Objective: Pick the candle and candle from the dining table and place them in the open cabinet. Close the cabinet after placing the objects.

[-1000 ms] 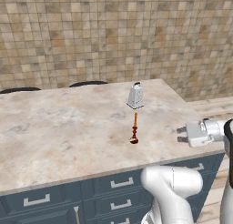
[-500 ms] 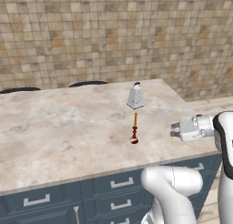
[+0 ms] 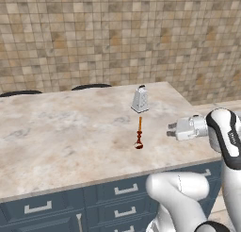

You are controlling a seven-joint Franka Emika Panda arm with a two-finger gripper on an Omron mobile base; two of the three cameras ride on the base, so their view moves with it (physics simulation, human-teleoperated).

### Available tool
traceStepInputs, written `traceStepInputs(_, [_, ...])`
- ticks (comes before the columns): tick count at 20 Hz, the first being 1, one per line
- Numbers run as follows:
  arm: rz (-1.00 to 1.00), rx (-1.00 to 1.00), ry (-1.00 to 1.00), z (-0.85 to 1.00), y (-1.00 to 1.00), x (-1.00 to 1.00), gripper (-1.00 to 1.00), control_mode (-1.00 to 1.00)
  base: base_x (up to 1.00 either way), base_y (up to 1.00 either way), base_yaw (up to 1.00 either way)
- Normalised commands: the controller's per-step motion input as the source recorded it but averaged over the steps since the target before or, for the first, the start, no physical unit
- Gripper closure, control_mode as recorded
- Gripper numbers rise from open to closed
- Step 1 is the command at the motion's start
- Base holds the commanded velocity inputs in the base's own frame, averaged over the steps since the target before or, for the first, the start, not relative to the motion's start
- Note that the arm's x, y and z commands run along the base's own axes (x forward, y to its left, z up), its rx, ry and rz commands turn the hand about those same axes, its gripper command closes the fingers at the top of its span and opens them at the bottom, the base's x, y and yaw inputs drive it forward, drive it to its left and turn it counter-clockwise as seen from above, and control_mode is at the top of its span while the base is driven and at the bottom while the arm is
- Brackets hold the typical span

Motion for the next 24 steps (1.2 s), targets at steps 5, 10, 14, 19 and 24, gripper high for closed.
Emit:
traceStepInputs(5, [0.0, 0.0, 0.0, -0.09, 0.19, 0.41, -1.0, -1.0, 0.0, 0.0, 0.0])
traceStepInputs(10, [0.0, 0.0, 0.0, -0.15, 0.12, 0.34, -1.0, -1.0, 0.0, 0.0, 0.0])
traceStepInputs(14, [0.0, 0.0, 0.0, -0.16, 0.07, 0.19, -1.0, -1.0, 0.0, 0.0, 0.0])
traceStepInputs(19, [0.0, 0.0, 0.0, -0.23, 0.01, 0.04, -1.0, -1.0, 0.0, 0.0, 0.0])
traceStepInputs(24, [0.01, 0.0, -0.01, -0.03, 0.0, 0.0, -1.0, -1.0, 0.0, 0.0, 0.0])
